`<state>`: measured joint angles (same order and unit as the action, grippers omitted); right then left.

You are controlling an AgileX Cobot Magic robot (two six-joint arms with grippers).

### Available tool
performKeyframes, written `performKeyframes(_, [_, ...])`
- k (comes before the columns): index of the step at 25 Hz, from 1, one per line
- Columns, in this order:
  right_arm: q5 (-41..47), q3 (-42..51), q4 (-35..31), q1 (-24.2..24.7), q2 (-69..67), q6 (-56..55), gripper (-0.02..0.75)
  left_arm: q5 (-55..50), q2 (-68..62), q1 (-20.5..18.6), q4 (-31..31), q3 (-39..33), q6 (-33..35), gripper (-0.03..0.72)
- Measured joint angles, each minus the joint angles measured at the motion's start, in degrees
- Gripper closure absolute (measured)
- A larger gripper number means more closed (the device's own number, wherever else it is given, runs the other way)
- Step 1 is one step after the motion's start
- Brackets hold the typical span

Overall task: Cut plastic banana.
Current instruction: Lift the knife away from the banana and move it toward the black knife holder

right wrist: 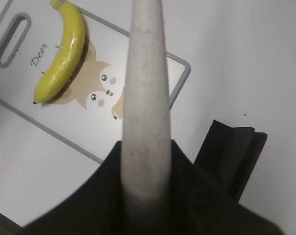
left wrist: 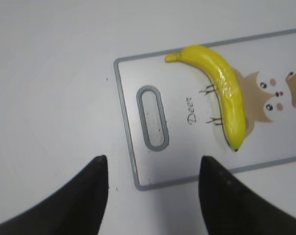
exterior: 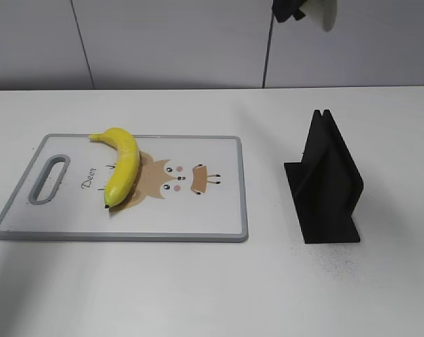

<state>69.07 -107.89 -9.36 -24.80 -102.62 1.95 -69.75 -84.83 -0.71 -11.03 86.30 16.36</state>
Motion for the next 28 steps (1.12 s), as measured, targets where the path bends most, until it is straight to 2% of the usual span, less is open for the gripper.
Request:
performKeyframes(6, [0.0,2.3,0.2,0.0,4.0,-6.8,0.558,-0.1,8.1,0.0,2.9,-11.7,0.0,0.133])
performKeyframes(16, [-1.1,22.4,10.4,0.1,13.9,-13.5,0.558,2.0,27.2,0.0,3.6,-28.8,0.0,0.143])
performKeyframes(23, [-7.4,36.8,11.6,0.1,21.3,-18.7,0.558,5.9,42.3,0.0,3.6,-38.2,0.0,0.162])
performKeyframes(28, [-10.3,43.7,11.7,0.1,25.1,-20.7,0.558,7.7,52.6,0.0,3.6,-44.1,0.0,0.164])
